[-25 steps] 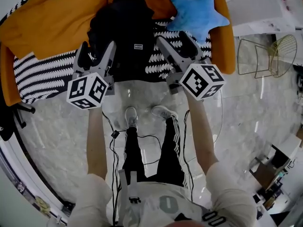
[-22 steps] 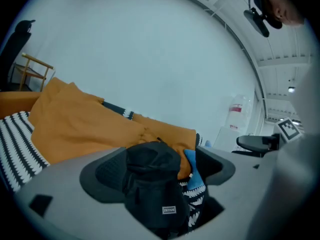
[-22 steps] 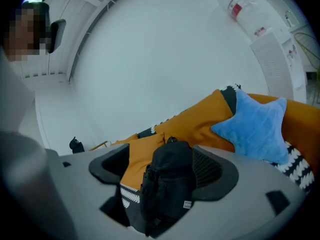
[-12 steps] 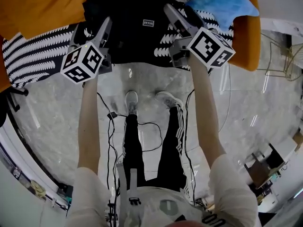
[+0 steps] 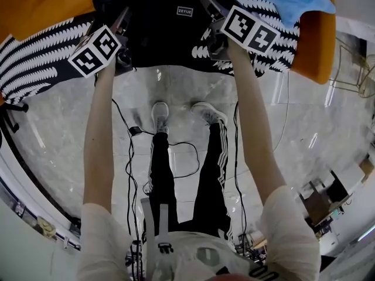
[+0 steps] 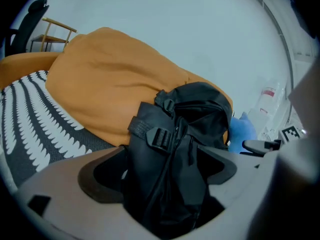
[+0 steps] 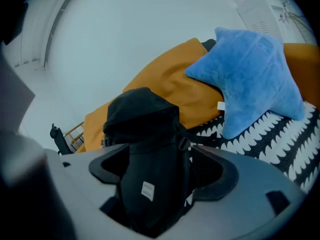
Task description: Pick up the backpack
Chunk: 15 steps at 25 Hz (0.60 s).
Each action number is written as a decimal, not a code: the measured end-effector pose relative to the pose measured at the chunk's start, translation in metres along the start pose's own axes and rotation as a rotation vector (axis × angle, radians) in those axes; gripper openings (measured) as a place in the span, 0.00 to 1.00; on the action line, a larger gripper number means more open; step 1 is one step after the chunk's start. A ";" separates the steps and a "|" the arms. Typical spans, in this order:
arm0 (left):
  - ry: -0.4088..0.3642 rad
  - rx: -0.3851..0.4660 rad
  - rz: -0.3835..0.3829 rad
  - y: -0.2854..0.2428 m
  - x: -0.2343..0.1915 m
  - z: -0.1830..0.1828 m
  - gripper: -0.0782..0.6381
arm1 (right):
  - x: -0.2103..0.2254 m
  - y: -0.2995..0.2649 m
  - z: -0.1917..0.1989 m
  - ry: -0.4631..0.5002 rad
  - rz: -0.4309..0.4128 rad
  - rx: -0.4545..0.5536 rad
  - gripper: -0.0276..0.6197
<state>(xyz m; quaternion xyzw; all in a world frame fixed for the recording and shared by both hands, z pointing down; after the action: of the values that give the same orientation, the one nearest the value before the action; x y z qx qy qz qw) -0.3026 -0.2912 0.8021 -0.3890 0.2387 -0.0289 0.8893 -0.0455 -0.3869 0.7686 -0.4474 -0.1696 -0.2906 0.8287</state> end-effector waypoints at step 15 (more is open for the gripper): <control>-0.059 -0.227 0.013 -0.046 -0.011 0.043 0.69 | 0.030 -0.048 0.042 -0.114 -0.003 -0.138 0.51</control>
<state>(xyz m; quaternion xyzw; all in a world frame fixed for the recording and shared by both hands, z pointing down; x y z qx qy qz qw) -0.2874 -0.2917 0.8641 -0.4862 0.2166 0.0155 0.8464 -0.0535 -0.3820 0.8384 -0.5189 -0.1966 -0.2770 0.7845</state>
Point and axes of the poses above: the fingertips, and each gripper's own axes: y backward along the fingers, x to its right, z out of its underside, the point moved 1 cm from there along y, backward along the fingers, and after that the axes turned 12 degrees about -x, right-handed, at the moved point
